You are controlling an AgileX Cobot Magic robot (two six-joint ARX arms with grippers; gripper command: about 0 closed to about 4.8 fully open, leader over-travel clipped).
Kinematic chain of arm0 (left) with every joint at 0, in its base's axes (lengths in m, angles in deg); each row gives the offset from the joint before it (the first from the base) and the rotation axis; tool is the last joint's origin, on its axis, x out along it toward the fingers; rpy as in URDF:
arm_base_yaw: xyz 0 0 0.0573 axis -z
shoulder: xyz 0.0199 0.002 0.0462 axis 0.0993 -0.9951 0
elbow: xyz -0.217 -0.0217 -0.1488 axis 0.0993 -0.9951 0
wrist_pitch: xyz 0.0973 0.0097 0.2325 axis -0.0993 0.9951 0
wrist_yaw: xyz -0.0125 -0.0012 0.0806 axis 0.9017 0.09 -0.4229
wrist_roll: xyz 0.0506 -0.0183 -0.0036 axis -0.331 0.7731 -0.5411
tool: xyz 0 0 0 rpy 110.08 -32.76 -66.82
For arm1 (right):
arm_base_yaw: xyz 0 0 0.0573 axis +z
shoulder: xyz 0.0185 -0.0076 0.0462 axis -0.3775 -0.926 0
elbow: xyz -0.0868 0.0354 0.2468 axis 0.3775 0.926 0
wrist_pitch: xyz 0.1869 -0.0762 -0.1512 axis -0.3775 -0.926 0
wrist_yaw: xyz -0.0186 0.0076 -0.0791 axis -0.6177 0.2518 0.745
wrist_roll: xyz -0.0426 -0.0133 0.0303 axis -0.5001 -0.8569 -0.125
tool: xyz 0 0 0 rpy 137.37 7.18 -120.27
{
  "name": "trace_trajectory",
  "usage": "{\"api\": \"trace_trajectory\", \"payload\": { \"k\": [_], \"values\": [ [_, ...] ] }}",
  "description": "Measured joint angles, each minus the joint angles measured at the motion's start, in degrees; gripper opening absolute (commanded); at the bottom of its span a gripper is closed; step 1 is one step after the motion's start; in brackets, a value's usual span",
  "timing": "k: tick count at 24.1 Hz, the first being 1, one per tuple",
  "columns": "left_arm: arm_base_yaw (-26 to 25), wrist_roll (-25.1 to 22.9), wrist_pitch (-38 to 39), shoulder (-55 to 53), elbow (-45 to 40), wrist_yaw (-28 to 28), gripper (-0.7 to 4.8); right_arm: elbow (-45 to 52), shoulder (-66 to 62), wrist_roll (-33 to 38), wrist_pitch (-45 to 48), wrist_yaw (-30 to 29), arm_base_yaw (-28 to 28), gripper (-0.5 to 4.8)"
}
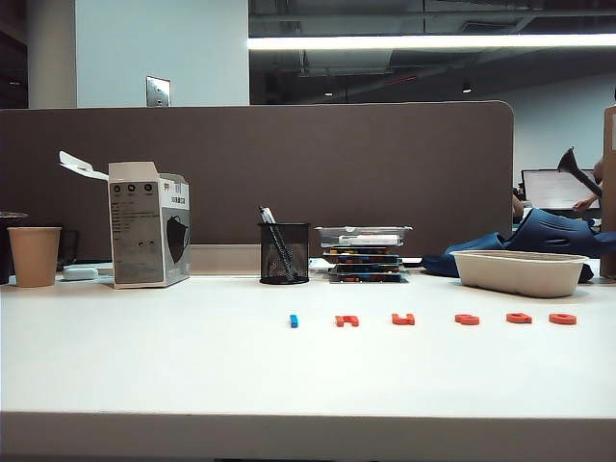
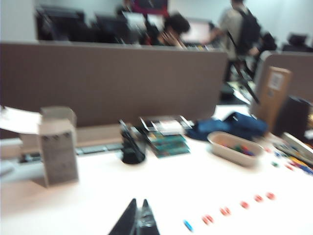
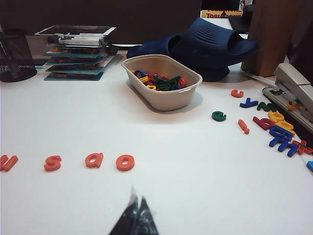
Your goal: Select the appropriate letters from the row of letter magnets placed on the table to arrange into the word "sun".
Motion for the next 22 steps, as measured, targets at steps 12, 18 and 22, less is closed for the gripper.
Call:
{"api": "trace_trajectory", "payload": {
  "k": [12, 18, 22],
  "values": [
    [2.9, 2.5, 27.0, -32.8, 40.3, 13.1, -0.05, 0.0, 0.0, 0.0, 0.0, 0.0, -0.1, 0.0],
    [25.5, 18.7, 27.8, -43.0, 47.4, 2.5, -0.05, 0.0, 0.0, 0.0, 0.0, 2.1, -0.2, 0.0],
    [39.6, 27.6, 27.7, -49.6, 47.5, -15.0, -0.05, 0.0, 0.0, 0.0, 0.0, 4.0, -0.2, -0.01]
  ]
}}
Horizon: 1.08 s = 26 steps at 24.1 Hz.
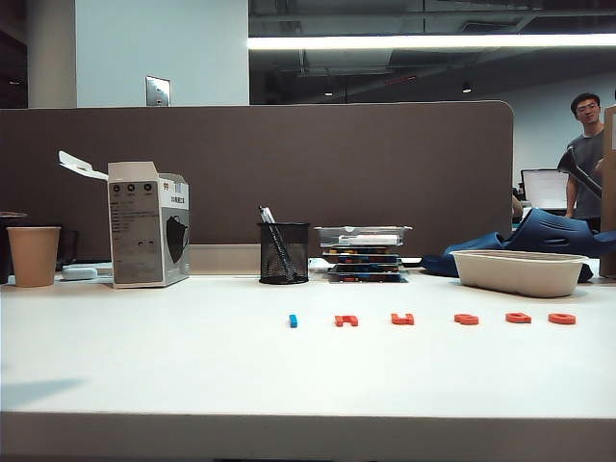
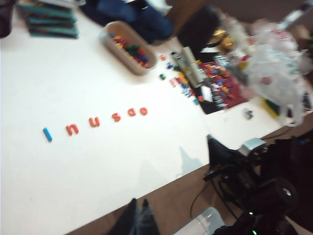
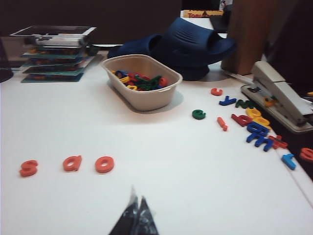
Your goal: Select the appropriate letters from the row of letter magnets placed on the table to arrange into the word "sun".
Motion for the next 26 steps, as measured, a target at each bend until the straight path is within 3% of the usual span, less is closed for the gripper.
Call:
{"api": "trace_trajectory", "payload": {
  "k": [6, 12, 19, 26],
  "values": [
    [4.9, 2.3, -1.9, -7.6, 0.0, -8.1, -0.05, 0.0, 0.0, 0.0, 0.0, 0.2, 0.0, 0.0],
    [7.0, 6.6, -2.9, -14.7, 0.0, -11.1, -0.05, 0.0, 0.0, 0.0, 0.0, 0.2, 0.0, 0.0],
    [15.5, 9.7, -9.7, -20.7, 0.0, -17.9, -0.05, 0.0, 0.0, 0.0, 0.0, 0.2, 0.0, 0.0],
    [15.4, 9.7, -9.7, -20.7, 0.0, -21.2, -0.05, 0.0, 0.0, 0.0, 0.0, 0.2, 0.0, 0.0]
  ]
}}
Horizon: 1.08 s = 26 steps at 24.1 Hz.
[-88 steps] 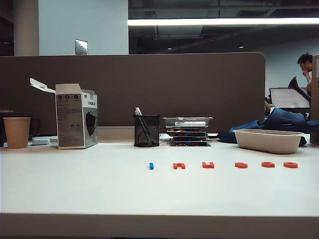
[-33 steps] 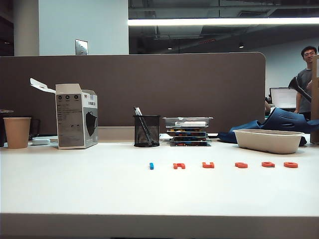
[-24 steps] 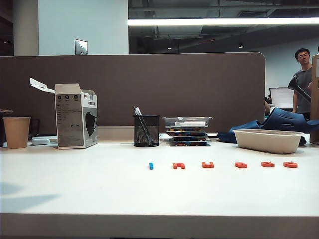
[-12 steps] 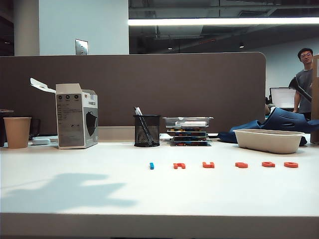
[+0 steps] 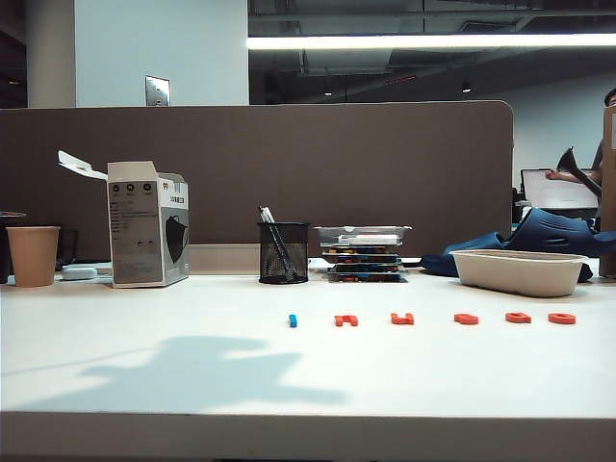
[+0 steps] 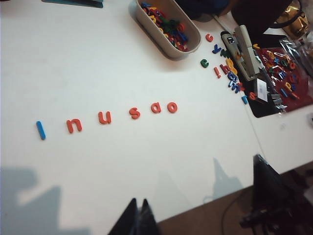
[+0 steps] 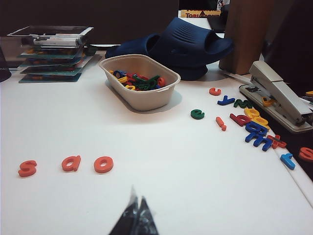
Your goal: Select the appropriate letters from the row of letter magnets placed on the table to arrange into the word "sun".
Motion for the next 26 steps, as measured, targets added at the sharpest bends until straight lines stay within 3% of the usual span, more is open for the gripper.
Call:
{"api": "trace_trajectory", "payload": {
  "k": [13, 19, 21, 26],
  "values": [
    [0.0, 0.0, 1.8, 0.0, 0.0, -7.9, -0.04, -0.2, 0.0, 0.0, -0.1, 0.0, 0.0, -0.01],
    [0.0, 0.0, 1.8, 0.0, 0.0, -8.0, -0.05, -16.6, -2.1, -0.2, -7.6, 0.0, 0.0, -0.01],
    [0.0, 0.0, 1.8, 0.0, 0.0, -8.0, -0.05, -25.7, -8.6, -0.4, -16.3, -0.5, 0.1, -0.02],
    [0.0, 0.0, 1.8, 0.0, 0.0, -8.0, -0.05, -40.9, -21.2, -0.4, -21.7, -5.7, 0.1, -0.02]
  ]
}}
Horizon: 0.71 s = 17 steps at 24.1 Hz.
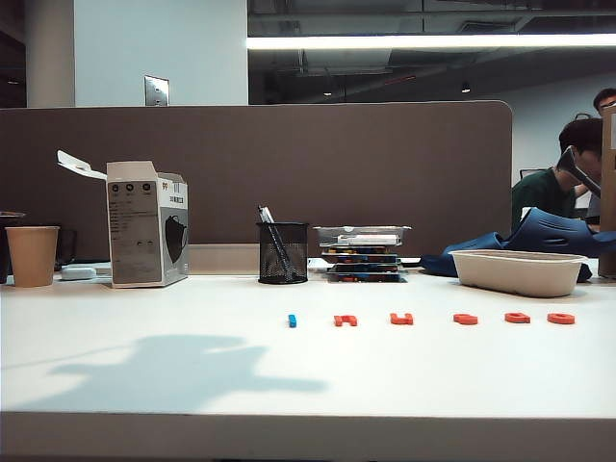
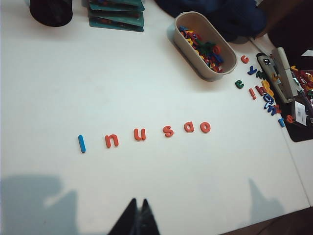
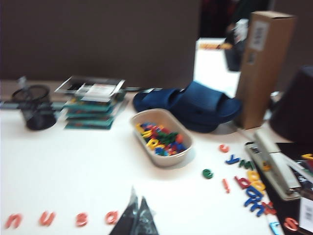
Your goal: Select the appropriate letters from the row of letter magnets placed on the table to arrange into the word "sun".
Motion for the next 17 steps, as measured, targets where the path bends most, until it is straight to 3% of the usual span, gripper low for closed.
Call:
{"api": "trace_trajectory", "payload": {
  "k": [6, 10, 11, 13, 17],
  "values": [
    [0.0, 0.0, 0.0, 0.0, 0.0, 0.0, -0.05, -16.7, -20.7, 2.8, -10.5, -6.3, 0.0, -0.01],
    [0.0, 0.0, 0.0, 0.0, 0.0, 0.0, -0.05, -23.5, -31.2, 5.5, -12.4, -10.7, 0.1, 0.05],
    [0.0, 0.0, 0.0, 0.0, 0.0, 0.0, -0.05, -24.8, -33.6, 5.9, -12.4, -11.3, 0.1, 1.06],
    [0.0, 0.0, 0.0, 0.0, 0.0, 0.0, -0.05, -28.1, -41.1, 6.3, -13.6, -13.2, 0.2, 1.93],
    [0.0, 0.0, 0.0, 0.0, 0.0, -0.2, -0.05, -32.2, -50.8, 6.7, -14.9, -14.2, 3.1, 1.95]
  ]
}}
